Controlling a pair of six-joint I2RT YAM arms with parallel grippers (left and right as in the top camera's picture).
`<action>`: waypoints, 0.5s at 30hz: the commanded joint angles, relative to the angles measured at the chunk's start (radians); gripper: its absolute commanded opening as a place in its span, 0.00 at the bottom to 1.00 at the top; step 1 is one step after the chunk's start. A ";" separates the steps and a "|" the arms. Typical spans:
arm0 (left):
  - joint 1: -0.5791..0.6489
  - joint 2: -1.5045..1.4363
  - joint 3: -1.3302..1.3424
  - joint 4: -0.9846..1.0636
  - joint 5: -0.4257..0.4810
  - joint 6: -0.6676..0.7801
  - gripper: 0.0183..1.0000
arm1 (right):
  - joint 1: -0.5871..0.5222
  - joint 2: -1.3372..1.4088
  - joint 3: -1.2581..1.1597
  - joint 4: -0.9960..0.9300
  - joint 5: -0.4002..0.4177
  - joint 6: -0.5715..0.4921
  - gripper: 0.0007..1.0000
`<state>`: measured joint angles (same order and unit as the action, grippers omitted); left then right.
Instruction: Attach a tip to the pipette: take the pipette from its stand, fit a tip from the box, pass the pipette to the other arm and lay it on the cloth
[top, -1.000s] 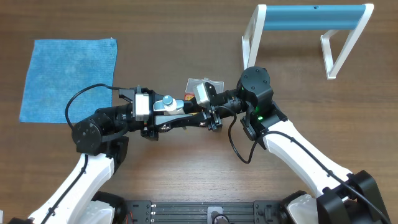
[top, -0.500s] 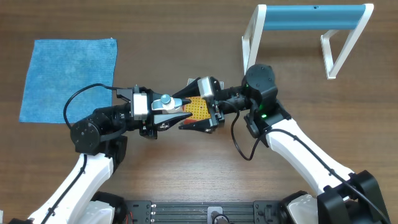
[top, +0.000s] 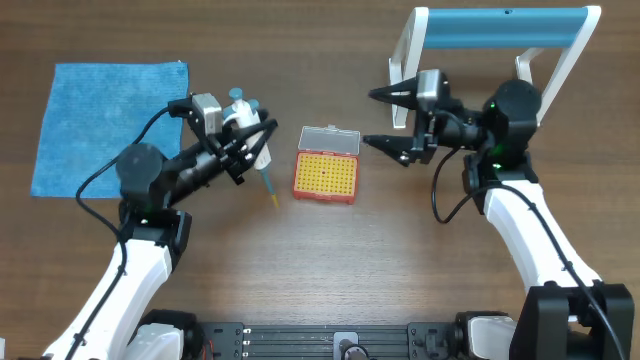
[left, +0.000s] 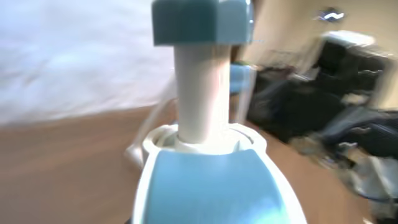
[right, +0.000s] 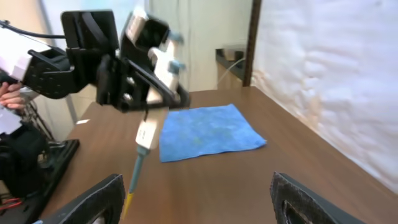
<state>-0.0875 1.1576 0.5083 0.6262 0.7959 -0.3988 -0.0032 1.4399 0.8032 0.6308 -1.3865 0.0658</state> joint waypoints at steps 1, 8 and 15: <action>0.003 0.000 0.161 -0.304 -0.242 0.130 0.01 | -0.064 -0.019 0.013 0.000 0.013 0.019 0.77; 0.003 0.006 0.562 -0.960 -0.518 0.195 0.01 | -0.199 -0.063 0.013 -0.288 0.381 -0.159 0.77; 0.084 0.138 0.943 -1.449 -0.631 0.249 0.00 | -0.117 -0.318 0.012 -0.703 0.813 -0.401 0.77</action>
<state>-0.0654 1.2167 1.3117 -0.7437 0.2443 -0.1894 -0.1577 1.2362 0.8070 -0.0410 -0.7547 -0.2207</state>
